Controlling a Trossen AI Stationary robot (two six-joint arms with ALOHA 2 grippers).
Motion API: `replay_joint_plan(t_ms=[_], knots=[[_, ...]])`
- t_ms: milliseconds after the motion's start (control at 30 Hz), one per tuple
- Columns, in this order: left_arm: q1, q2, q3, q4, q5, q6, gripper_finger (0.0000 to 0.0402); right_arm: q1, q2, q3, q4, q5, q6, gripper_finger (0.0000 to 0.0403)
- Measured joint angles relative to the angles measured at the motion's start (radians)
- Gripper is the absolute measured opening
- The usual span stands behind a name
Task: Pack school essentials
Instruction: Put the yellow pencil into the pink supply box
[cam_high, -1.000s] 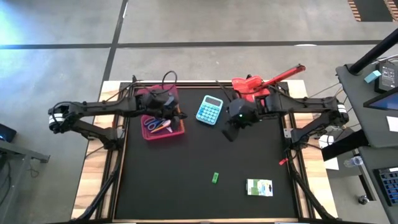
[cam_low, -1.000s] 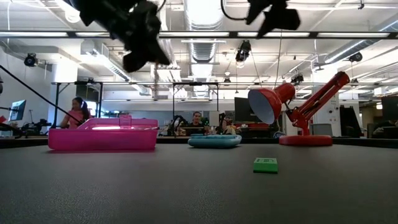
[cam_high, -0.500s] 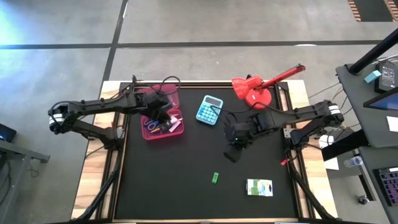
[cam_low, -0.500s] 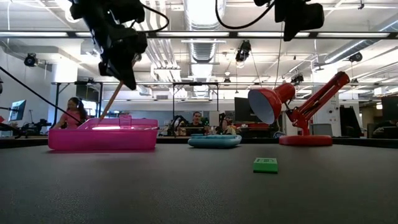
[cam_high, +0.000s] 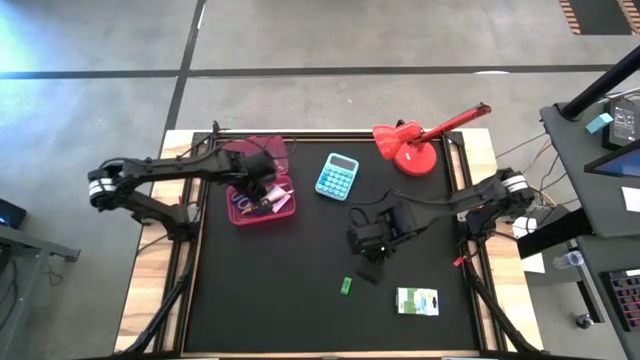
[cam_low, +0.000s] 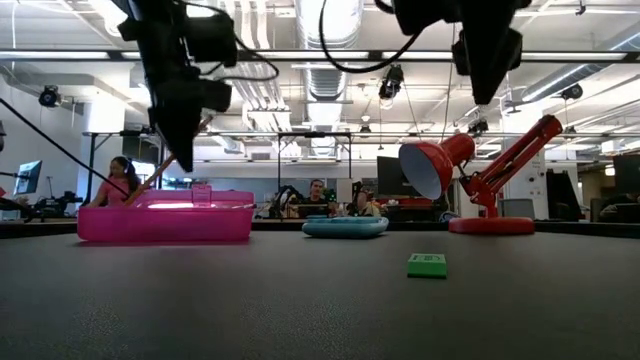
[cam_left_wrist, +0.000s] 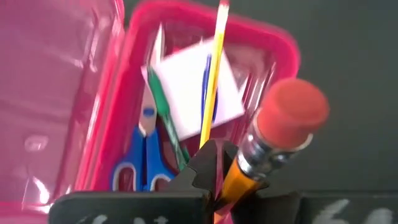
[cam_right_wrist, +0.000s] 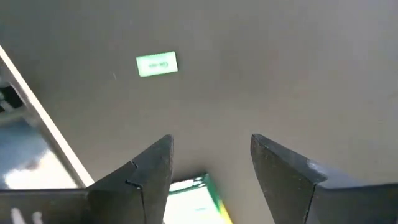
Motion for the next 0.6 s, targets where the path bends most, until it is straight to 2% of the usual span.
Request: replay_joint_plan(t_ms=[167, 467, 600], knots=[[0.0, 0.081, 0.0, -0.017, 0.0, 0.001, 0.0001, 0.029, 0.06, 0.0, 0.003, 0.007, -0.164, 0.0203], [0.0, 0.131, 0.002, -0.038, -0.021, 0.001, 0.0002, 0.04, 0.121, 0.0, 0.005, 0.076, -0.263, 0.0203], [-0.001, 0.124, 0.002, -0.038, -0.022, 0.0, 0.0023, 0.04, 0.121, 0.0, 0.007, 0.088, -0.273, 0.0203]])
